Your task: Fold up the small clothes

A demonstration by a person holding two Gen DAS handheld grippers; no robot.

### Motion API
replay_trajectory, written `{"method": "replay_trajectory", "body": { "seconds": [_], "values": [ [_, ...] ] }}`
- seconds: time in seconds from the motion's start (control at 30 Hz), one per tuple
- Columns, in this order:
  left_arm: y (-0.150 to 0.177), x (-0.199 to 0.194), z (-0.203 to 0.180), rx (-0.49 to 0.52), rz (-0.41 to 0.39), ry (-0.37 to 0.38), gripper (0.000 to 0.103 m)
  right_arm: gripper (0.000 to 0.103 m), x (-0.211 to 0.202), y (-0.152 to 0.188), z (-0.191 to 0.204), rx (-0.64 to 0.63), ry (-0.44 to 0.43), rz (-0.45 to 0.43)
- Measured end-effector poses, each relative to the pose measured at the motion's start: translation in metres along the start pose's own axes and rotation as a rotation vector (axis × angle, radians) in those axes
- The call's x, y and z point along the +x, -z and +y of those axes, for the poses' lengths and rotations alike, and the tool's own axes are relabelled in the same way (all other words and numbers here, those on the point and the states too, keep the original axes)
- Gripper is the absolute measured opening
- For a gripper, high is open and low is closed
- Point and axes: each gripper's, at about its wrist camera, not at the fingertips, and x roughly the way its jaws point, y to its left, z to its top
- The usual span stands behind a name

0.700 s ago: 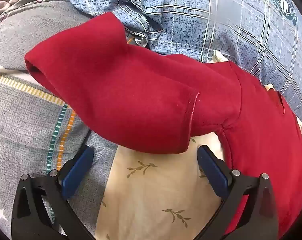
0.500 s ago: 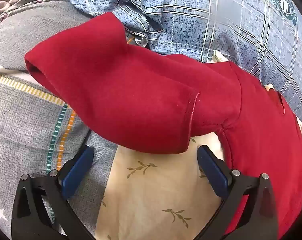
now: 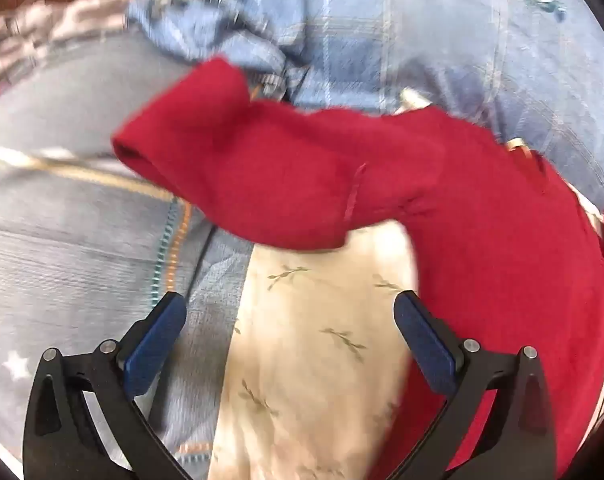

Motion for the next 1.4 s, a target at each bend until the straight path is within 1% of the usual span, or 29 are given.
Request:
{"method": "replay_trajectory", "body": {
  "seconds": [0.07,0.13,0.17,0.2,0.23,0.33,0.4,0.47,0.5,0.67,0.83,1.0,1.1,1.17,1.27,1.4],
  "values": [
    [0.000,-0.012,-0.006,-0.007,-0.013,0.022,0.103,0.102,-0.002,0.001,0.001,0.011,0.008,0.017],
    [-0.001,-0.023,-0.013,-0.005,-0.026,0.041,0.103,0.103,-0.010,0.006,0.002,0.049,0.009,0.066],
    [0.000,-0.028,-0.019,0.005,-0.038,0.045,0.103,0.103,-0.016,0.010,0.002,0.062,-0.011,0.085],
    [0.002,-0.032,-0.022,0.014,-0.047,0.047,0.103,0.103,-0.027,0.015,0.006,0.062,-0.064,0.088],
    [0.002,-0.034,-0.026,0.022,-0.054,0.045,0.103,0.103,-0.035,0.019,0.009,0.060,-0.096,0.084],
    [0.002,-0.041,-0.037,0.040,-0.076,0.048,0.103,0.103,-0.074,0.034,0.025,0.041,-0.161,0.035],
    [0.005,-0.045,-0.041,0.041,-0.087,0.059,0.103,0.103,-0.103,0.044,0.036,0.028,-0.238,-0.002],
    [0.008,-0.050,-0.044,0.048,-0.095,0.066,0.103,0.103,-0.124,0.052,0.048,0.007,-0.292,-0.026],
    [0.009,-0.051,-0.047,0.052,-0.101,0.070,0.103,0.103,-0.139,0.059,0.059,-0.018,-0.319,-0.049],
    [0.015,-0.058,-0.060,0.080,-0.118,0.083,0.103,0.103,-0.178,0.083,0.107,-0.145,-0.407,-0.099],
    [0.022,-0.061,-0.066,0.090,-0.126,0.083,0.103,0.103,-0.187,0.093,0.142,-0.204,-0.467,-0.080],
    [0.024,-0.062,-0.067,0.072,-0.118,0.083,0.103,0.103,-0.195,0.102,0.161,-0.234,-0.489,-0.102],
    [0.026,-0.062,-0.068,0.078,-0.115,0.085,0.103,0.103,-0.199,0.105,0.165,-0.245,-0.503,-0.101],
    [0.027,-0.062,-0.071,0.083,-0.113,0.085,0.103,0.103,-0.201,0.107,0.167,-0.257,-0.499,-0.107],
    [0.027,-0.063,-0.072,0.086,-0.110,0.086,0.103,0.103,-0.202,0.107,0.171,-0.266,-0.494,-0.092],
    [0.025,-0.064,-0.073,0.086,-0.113,0.084,0.103,0.103,-0.208,0.103,0.169,-0.219,-0.532,-0.058]
  ]
}}
